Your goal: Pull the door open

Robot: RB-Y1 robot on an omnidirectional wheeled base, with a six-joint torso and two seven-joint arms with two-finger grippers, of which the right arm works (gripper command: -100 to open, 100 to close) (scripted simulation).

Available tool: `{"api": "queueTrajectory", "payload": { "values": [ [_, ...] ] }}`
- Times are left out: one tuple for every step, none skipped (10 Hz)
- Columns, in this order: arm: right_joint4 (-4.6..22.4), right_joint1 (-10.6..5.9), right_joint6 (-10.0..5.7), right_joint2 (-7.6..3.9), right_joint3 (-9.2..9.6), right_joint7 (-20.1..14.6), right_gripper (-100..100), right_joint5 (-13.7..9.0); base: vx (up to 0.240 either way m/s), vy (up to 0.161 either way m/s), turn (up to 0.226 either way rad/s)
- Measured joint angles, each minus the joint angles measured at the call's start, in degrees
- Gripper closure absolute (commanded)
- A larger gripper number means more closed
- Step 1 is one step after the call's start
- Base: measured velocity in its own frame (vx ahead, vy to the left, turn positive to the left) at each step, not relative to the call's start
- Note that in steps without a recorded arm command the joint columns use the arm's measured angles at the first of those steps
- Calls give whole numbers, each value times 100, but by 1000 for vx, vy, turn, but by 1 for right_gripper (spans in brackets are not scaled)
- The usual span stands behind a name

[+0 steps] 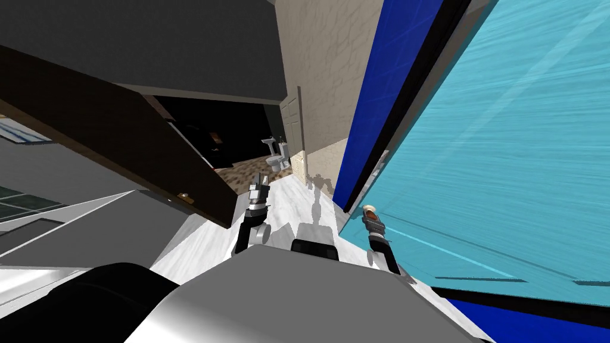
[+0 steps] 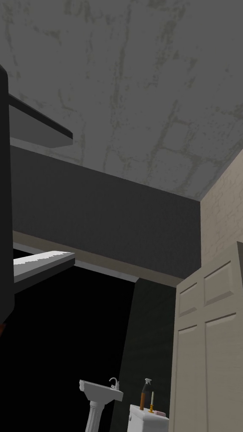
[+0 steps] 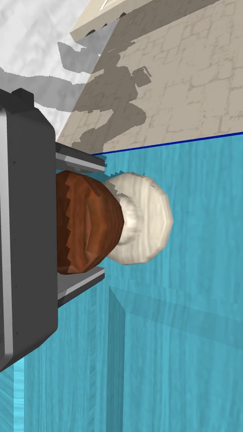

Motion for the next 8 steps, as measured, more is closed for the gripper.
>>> {"api": "queueTrajectory", "payload": {
  "values": [
    [62,-37,-42,-25,73,-69,100,45,-117,8,18],
    [85,-30,-44,-16,94,-86,100,55,-164,-8,93],
    [84,-15,-57,-55,138,-132,100,76,-224,-26,98],
    [59,4,-88,-96,190,-195,100,104,-217,-21,101],
    [-21,66,-98,-152,260,-262,100,140,-226,-10,86],
    [-14,82,-139,-206,335,-345,100,180,-241,-37,83],
    [-25,113,-175,-247,407,-422,100,217,-219,-41,82],
    [-61,156,-186,-284,478,-485,100,252,-231,-10,86]
  ]
}}
